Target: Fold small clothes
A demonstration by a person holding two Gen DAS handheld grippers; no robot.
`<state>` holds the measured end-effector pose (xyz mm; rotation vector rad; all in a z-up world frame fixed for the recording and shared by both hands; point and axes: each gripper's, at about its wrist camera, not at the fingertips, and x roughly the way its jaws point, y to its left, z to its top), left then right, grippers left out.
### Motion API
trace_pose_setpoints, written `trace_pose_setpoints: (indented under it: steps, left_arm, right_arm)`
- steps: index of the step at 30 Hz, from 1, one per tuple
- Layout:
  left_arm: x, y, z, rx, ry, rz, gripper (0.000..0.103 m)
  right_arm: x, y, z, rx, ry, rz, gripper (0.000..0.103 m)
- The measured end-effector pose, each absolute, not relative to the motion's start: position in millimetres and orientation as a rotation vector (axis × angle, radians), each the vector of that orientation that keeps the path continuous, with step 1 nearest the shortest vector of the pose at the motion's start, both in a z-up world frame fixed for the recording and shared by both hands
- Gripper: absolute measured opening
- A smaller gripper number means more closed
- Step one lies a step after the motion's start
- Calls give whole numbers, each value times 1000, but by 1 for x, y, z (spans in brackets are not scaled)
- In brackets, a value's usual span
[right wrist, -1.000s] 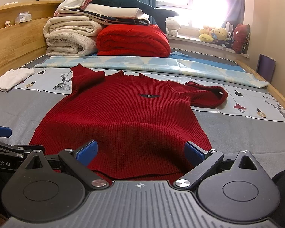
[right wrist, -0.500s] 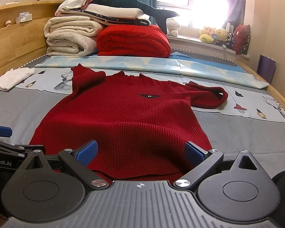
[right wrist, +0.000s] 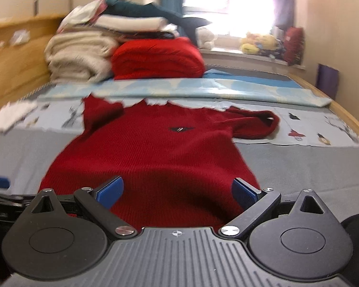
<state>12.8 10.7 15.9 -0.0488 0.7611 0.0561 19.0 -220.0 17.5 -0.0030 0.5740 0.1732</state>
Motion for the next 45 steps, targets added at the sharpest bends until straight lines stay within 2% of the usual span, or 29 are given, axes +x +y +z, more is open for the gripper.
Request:
trace_pose_setpoints:
  steps: [2,4,5,6,7,9,11,17,23,27,29,32,34,36,40,45]
  left_arm:
    - [21,14,28,-28,757,58,103]
    - [32,22,38,-4,724,34,101]
    - [39,27,42,-7,713,14,94]
    - [50,37,44,-50,713,-20,79]
    - [59,47,45,-71,705,-46,72]
    - [81,65,46,-71,708,-82,41]
    - [103,86,45,-91,701,-110,32]
    - [165,118,33,38,675,-83,32]
    - [226,143,-11,-42,874,31,32]
    - [246,147,-23,-33,914,49,33]
    - [253,150,-25,-45,924,53,34]
    - [260,150,-30,-60,934,60,37]
    - [269,149,-35,-48,951,64,39]
    - [279,147,-40,-30,961,56,41]
    - [298,143,-48,-26,972,42,42]
    - [317,140,-62,-35,1003,45,49]
  right_arm:
    - [26,-231,24,38,560,143,88]
    - [36,-244,32,81,547,117,75]
    - [41,-250,35,101,541,108,71]
    - [46,-256,37,118,534,103,61]
    - [52,-262,40,126,525,104,53]
    - [69,-274,44,109,507,119,48]
    - [91,-289,50,75,477,122,47]
    - [168,-346,49,50,535,81,47]
    - [230,-367,-4,107,696,59,48]
    - [267,-359,-36,132,800,76,50]
    - [280,-347,-44,59,809,76,52]
    - [298,-332,-53,11,819,135,61]
    - [309,-323,-60,-19,834,167,71]
    - [320,-314,-67,-42,858,185,77]
    - [340,-302,-80,-40,898,211,77]
    - [363,-296,-95,24,953,212,77]
